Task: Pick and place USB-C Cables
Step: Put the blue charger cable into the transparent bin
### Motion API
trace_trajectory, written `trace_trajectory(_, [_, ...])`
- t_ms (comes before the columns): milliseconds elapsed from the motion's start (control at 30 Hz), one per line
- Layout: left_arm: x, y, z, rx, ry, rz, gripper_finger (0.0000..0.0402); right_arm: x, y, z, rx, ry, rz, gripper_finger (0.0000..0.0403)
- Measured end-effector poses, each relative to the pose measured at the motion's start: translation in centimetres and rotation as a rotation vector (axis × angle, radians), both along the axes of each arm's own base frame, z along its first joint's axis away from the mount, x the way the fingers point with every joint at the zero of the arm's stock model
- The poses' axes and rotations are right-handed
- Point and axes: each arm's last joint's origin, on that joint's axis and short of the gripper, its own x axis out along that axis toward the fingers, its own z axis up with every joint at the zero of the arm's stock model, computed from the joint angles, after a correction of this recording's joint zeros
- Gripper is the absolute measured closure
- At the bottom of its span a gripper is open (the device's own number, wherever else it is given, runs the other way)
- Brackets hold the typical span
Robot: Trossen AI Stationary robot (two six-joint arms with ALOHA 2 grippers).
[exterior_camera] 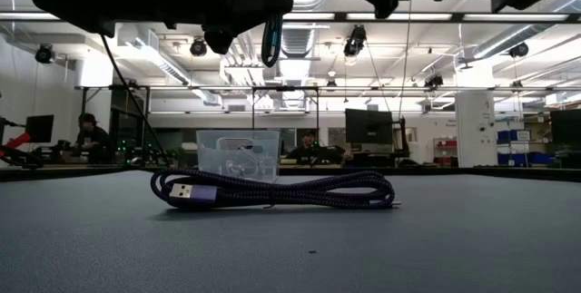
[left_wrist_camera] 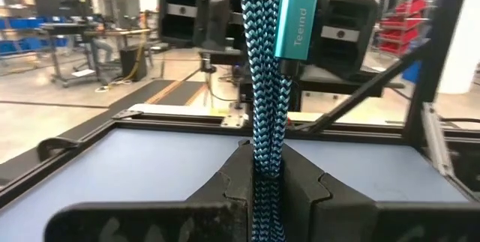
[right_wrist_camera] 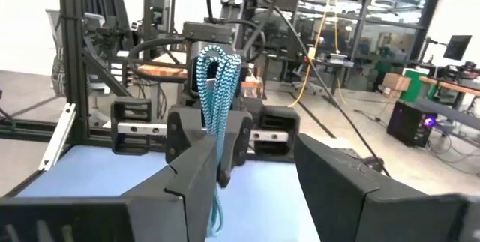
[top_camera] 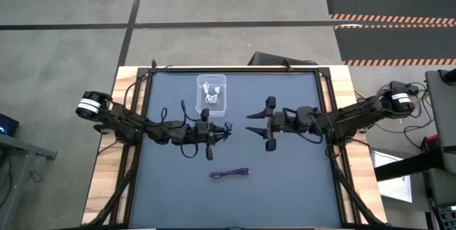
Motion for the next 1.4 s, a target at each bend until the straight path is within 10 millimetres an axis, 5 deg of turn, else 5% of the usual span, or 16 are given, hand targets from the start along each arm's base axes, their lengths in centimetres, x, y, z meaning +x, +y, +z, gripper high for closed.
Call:
trace_trajectory(433, [0.2,1.0,0.6,-0.022,0.069,0.141,0.0383,-3.3,-1.4,0.4,0.015,-0.054,-0.053,0.024])
trace_trajectory(1400, [-0.4,8.5,7.7,-0.338,0.634,0.561,0.0384,-6.8,-1.8,2.0,-0.041,0.031,-0.104,0.0257])
